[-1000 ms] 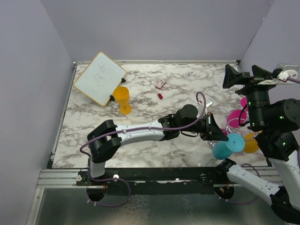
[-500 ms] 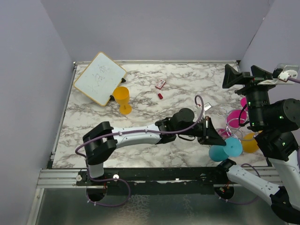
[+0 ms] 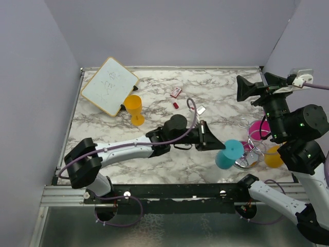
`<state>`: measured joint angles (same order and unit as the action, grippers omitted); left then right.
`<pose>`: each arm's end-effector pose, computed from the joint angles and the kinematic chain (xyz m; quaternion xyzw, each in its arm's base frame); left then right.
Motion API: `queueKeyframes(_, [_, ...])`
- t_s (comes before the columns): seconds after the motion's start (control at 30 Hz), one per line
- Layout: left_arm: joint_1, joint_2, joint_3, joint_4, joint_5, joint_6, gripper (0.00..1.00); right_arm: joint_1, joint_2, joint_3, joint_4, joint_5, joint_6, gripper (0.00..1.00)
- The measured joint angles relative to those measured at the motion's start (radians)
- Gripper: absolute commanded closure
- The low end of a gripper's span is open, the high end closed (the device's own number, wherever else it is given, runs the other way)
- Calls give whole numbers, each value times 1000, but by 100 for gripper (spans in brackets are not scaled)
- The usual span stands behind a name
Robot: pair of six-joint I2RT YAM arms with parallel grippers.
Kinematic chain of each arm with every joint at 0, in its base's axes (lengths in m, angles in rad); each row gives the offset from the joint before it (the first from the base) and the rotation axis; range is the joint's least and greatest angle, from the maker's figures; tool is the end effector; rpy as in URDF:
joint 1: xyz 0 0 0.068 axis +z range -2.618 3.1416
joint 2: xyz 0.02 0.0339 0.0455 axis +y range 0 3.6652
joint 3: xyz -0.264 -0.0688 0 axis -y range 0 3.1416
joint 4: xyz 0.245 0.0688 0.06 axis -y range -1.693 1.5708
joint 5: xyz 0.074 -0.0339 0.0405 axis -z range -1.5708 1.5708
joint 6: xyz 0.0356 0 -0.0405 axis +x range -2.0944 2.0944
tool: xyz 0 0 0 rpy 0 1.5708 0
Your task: Take the wine glass off the wine glass rack
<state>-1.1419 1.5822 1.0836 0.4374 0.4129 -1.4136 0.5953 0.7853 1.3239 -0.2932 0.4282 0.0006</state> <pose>0.1422 -0.3454 0.3065 0.0426 0.7254 -0.6851 0.0508 0.1044 0.0528 0.5032 -0.0160 0.6239 0.1012 0.7748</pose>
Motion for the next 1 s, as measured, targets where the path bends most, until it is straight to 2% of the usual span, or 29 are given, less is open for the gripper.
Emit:
queueKeyframes(0.13, [103,-135,-122,-6,-24,47,100,0,13,0,-34,-98,-24,4])
queueKeyframes(0.27, [264,-306,-259,-27,-41,116,100,0,27,0,-66,-224,-33,4])
queueKeyframes(0.43, [417,-464,-285,-133,-75,320,100,0,98,27,-137,-414,19,6])
queueKeyframes(0.53, [431,-520,-246,-222,-109,476,100,0,225,110,-214,-571,82,15])
queueKeyframes(0.7, [434,-576,-188,-307,-151,678,100,-5,406,183,-289,-801,136,14])
queueKeyframes(0.8, [434,-597,-180,-325,-157,747,100,-33,455,184,-322,-954,153,19])
queueKeyframes(1.0, [434,-641,-182,-351,-163,819,100,-121,472,133,-288,-1226,187,22])
